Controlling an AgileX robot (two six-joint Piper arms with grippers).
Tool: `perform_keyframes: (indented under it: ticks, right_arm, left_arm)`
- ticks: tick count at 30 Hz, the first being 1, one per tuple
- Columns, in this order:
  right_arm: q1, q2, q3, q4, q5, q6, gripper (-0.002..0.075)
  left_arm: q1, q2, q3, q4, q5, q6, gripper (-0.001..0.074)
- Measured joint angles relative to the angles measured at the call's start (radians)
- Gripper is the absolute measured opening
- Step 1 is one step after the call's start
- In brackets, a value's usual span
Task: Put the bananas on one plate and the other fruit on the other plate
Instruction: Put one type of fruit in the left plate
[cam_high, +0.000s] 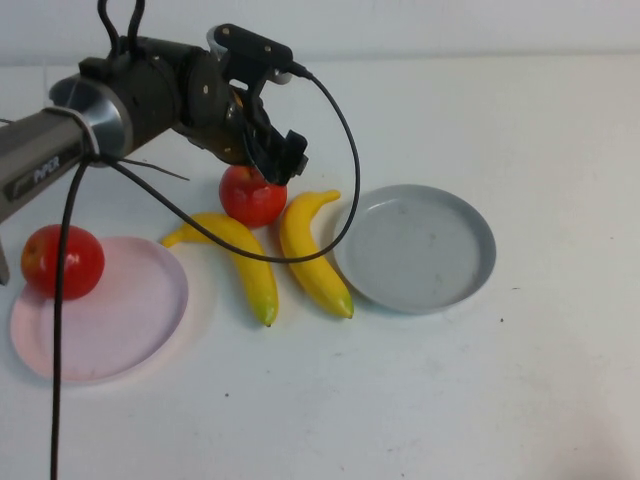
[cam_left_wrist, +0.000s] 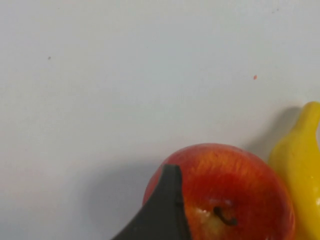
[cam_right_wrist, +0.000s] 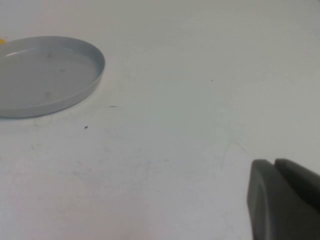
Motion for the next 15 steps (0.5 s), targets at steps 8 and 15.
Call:
perform_keyframes:
  ticks: [8,15]
  right_arm:
    - [0.000,0.000,0.000,0.000,0.000,0.000,-0.0018]
    - [0.000,0.000,0.000,0.000,0.000,0.000,-0.0018]
  left_arm:
    - [0.000,0.044,0.000,0.025,-0.020,-0.016,0.0668]
    - [0.016,0.046,0.000,0.027,-0.018,-0.048,0.0668]
